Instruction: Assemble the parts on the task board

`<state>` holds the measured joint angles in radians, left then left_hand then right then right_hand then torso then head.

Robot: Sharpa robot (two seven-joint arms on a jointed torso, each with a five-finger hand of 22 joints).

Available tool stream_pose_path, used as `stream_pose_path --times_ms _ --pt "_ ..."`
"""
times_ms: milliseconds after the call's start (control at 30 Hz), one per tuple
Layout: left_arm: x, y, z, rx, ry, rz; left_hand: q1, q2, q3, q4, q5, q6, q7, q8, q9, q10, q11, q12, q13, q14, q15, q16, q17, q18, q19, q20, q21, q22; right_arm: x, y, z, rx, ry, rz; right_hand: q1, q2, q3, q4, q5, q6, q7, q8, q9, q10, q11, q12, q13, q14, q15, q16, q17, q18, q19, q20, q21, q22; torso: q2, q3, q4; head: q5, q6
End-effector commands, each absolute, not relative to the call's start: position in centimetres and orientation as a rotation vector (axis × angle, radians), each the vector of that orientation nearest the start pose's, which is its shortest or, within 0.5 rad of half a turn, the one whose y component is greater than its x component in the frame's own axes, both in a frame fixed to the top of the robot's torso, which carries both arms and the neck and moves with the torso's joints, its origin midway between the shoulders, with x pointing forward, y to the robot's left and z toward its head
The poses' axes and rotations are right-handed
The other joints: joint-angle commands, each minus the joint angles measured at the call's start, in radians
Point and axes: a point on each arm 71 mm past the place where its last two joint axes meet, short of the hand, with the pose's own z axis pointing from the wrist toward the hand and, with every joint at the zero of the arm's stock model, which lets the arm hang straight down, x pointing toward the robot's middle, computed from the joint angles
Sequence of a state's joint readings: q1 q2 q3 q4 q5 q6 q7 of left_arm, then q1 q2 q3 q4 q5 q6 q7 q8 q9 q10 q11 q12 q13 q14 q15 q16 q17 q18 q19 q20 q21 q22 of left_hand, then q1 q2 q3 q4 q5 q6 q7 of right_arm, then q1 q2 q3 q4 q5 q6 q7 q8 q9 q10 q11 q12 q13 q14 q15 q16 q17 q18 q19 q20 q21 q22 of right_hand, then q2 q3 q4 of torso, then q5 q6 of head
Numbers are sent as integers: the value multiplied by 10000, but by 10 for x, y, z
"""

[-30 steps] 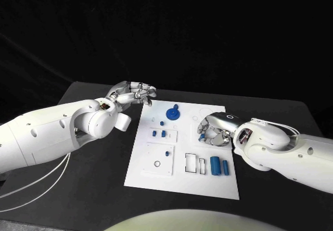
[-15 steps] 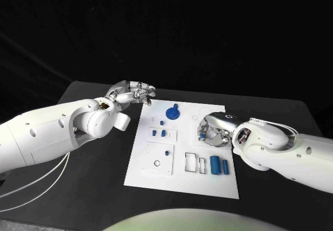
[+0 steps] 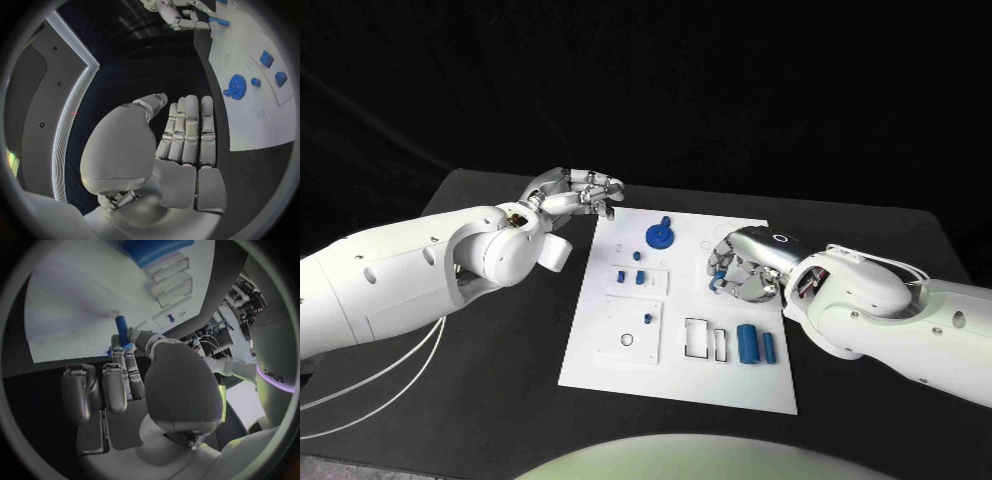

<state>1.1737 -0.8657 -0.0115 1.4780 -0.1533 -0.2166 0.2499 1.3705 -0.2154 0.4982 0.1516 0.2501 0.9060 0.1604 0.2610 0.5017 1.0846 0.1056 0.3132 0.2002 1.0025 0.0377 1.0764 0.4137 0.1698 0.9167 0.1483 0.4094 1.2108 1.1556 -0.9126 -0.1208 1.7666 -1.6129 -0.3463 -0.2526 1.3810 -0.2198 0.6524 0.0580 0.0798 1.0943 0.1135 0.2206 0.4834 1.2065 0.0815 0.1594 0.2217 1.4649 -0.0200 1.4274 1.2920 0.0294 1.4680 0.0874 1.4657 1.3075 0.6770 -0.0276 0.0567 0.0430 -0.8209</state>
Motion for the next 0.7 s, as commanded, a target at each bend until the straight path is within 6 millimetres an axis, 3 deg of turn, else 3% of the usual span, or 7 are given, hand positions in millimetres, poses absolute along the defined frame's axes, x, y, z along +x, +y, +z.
stream_pose_path --times_ms 33,367,567,700 --pt "494 225 -190 -10311 15961 -14762 -79 8 -13 -42 -31 -58 3 37 9 -50 -20 26 9 -12 64 -24 15 100 29 61 -34 -17 412 -164 -199 -2373 16790 6845 -1 81 13 -74 41 65 5 41 6 437 -346 24 216 470 -61 30 -21 -57 594 -62 -54 2324 -8 -9 4 1 1" --pt "495 222 -191 -10314 15958 -14837 -89 11 -13 -42 -32 -68 5 45 14 -57 -18 30 15 -13 65 -24 17 100 33 62 -38 -18 393 -128 -175 -2301 16557 8575 -59 94 88 -155 157 -1 20 48 71 414 -336 -28 262 463 -57 16 -45 -49 575 -67 -92 2313 10 7 13 81 22" --pt "494 221 -191 -10317 15967 -14879 -95 12 -14 -41 -34 -72 6 49 16 -59 -17 32 17 -13 66 -24 18 100 35 62 -39 -19 379 -92 -178 -2609 16668 9758 -104 100 131 -217 237 -55 35 49 116 394 -322 -66 297 457 -49 2 -72 -33 544 -66 -163 2292 8 -13 0 235 -43" --pt "494 220 -191 -10307 15947 -14922 -99 15 -14 -40 -34 -76 7 51 17 -62 -17 33 19 -14 67 -24 18 100 36 63 -40 -20 372 -71 -187 -2891 16774 10325 -122 110 155 -254 278 -84 44 48 139 379 -314 -89 314 455 -44 -2 -79 -26 528 -63 -199 2281 13 -13 8 309 -12"
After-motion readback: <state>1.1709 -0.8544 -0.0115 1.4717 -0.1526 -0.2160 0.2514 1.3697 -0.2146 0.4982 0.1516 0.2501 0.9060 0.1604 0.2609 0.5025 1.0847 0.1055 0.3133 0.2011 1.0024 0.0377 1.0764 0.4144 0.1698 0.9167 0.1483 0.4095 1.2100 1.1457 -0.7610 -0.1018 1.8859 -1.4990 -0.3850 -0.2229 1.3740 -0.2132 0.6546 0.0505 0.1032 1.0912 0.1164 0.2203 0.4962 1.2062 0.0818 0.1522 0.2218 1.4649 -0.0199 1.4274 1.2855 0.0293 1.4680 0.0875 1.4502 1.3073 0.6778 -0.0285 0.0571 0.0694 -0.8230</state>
